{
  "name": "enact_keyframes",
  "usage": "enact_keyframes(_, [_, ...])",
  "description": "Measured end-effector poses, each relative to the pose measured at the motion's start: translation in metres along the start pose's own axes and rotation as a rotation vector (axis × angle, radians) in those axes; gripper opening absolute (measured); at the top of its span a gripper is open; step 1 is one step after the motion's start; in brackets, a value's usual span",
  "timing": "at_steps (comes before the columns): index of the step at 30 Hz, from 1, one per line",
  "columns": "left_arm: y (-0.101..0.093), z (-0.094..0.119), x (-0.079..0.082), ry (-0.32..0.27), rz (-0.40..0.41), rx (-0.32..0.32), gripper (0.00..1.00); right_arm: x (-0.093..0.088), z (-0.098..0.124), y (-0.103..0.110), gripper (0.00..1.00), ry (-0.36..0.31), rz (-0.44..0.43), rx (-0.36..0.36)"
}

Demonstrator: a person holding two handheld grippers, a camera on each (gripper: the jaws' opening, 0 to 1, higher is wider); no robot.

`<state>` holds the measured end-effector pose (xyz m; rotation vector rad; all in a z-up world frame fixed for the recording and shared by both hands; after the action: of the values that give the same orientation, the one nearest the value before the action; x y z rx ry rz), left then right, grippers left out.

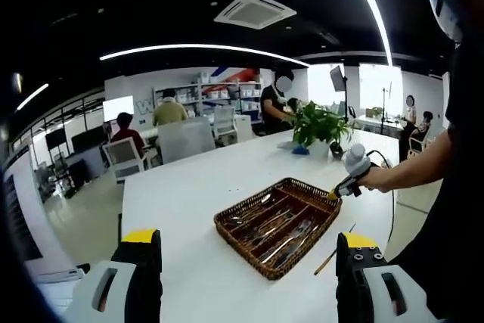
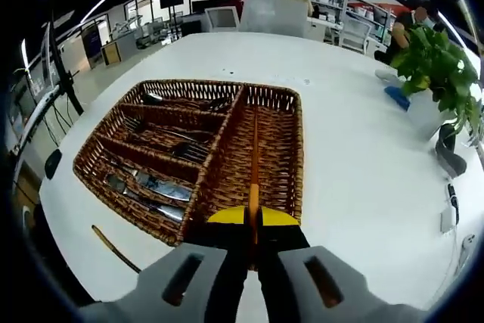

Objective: Arrange the knives, forks, and spoons in their matching storage slots by inserting each utensil handle-first until every utensil is classified and aligned in the correct compartment

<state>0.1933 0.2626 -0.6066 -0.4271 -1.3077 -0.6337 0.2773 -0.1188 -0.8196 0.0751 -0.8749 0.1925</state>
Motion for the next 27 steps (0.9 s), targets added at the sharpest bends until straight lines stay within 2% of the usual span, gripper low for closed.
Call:
enact_keyframes(10, [0.001,0.006,-0.005,0.012,0.005,0.011,1.00,-0.015,-0.021,0.004,0.01,0.074,0.005,0.004])
enact_keyframes(14, [0.002,0.007,-0.004,0.013,0.004,0.013,1.00,-0.021,-0.027,0.009,0.02,0.100,-0.024,0.033])
enact_keyframes(15, [0.002,0.008,-0.004,0.014,0.004,0.013,1.00,-0.021,-0.029,0.012,0.02,0.089,-0.065,0.047])
enact_keyframes(19, [0.001,0.008,-0.005,0.020,-0.002,0.011,1.00,-0.026,-0.030,0.013,0.02,0.123,-0.047,0.059])
enact_keyframes(21, [0.000,0.007,-0.004,0.020,-0.005,0.010,1.00,-0.022,-0.031,0.016,0.03,0.105,0.010,0.086])
enact_keyframes(23, [0.000,0.007,-0.004,0.018,-0.006,0.009,1.00,-0.018,-0.030,0.011,0.02,0.081,0.087,0.079])
enact_keyframes(24, [-0.001,0.006,-0.003,0.019,-0.009,0.007,1.00,-0.018,-0.028,0.014,0.02,0.078,0.067,0.092])
enact_keyframes(27, [-0.003,0.004,-0.001,0.017,-0.016,0.000,1.00,-0.008,-0.024,0.015,0.18,0.034,0.076,0.112])
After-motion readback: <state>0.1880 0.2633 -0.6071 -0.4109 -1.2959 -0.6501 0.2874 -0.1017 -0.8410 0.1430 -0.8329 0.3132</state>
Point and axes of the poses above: the point that each gripper's makers call its tool centre point, and the gripper's own axes: z roughly backward along the fingers, y roughly to its left, x roughly out of its top, the point moved 1 cm from there along z, roughly backward along the fingers, and after that the axes turned 9 degrees about -y, right-handed, at the moved point
